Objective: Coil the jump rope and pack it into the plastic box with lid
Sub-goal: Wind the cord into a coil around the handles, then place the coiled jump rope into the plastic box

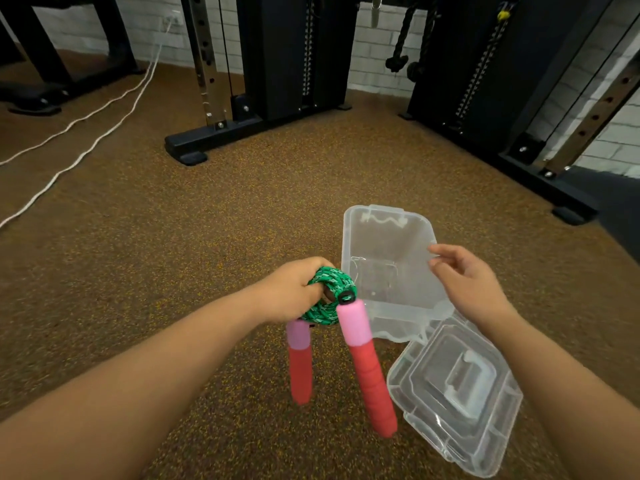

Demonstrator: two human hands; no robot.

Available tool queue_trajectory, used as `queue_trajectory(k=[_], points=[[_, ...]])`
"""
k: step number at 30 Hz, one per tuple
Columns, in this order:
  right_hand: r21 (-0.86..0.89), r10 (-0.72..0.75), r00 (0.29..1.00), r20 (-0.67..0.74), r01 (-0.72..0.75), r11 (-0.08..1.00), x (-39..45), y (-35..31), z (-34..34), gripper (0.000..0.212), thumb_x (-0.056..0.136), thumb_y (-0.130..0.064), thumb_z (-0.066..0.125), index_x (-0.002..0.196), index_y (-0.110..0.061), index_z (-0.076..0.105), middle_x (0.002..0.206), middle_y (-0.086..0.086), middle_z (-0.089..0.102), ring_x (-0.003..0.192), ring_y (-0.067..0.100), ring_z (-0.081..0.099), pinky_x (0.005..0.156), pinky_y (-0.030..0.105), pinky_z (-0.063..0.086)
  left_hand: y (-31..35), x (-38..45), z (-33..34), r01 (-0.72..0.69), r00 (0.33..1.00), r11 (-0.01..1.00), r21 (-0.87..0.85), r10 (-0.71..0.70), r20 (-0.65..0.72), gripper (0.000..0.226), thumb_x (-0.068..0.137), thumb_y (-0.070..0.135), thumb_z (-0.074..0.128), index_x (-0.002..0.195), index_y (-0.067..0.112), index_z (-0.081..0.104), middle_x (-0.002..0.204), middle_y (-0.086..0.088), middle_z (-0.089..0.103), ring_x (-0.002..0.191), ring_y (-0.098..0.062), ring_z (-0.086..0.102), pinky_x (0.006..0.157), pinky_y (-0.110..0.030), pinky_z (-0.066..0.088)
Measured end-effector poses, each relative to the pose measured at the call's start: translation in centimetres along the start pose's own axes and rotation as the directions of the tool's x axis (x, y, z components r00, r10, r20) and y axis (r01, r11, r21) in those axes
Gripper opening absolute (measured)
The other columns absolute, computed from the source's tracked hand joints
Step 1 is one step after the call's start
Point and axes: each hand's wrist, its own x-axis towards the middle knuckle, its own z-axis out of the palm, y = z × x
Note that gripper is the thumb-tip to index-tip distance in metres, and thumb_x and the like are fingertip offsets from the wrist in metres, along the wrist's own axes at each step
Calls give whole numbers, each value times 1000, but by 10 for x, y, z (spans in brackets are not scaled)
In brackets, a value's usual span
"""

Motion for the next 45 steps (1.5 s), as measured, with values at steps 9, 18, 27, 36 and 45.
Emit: queue_trajectory(k=[9,18,27,36,45], points=[[-185,192,977,-94,-206,961,42,54,-11,50,91,-34,55,136,-14,45,130,6,56,117,26,54,96,35,40,-5,25,32,53,998,995,-85,-51,27,28,89,-1,43,105,18,56,91,-5,63,80,-14,58,72,-34,51],[-81,308,951,-4,-307,948,50,72,15,26,89,-24,53,113,-16,60,102,8,67,92,28,64,85,43,53,-14,31,40,45,999,989,-141,-42,24,35,89,-9,40,95,23,54,89,-7,61,78,-13,55,72,-30,49],[-147,244,967,75,-232,962,25,56,24,26,91,-11,44,111,-23,56,98,7,67,86,28,65,78,45,56,0,13,13,82,991,991,-109,-69,116,27,91,-3,43,101,18,57,84,-1,61,69,-7,56,60,-21,46],[-105,245,947,210,-227,968,-49,50,84,32,75,-23,42,103,-24,58,95,3,70,84,24,68,78,48,57,21,-21,-40,76,972,948,-310,-1,237,18,85,-5,49,98,5,55,90,-12,60,75,-13,59,65,-20,50],[61,212,947,240,-232,971,-71,25,90,25,89,-18,52,112,-7,54,94,9,66,79,19,60,80,47,53,33,-31,-56,90,987,941,-327,-39,159,23,89,-11,46,90,11,56,79,-5,62,65,-10,60,58,-17,50]])
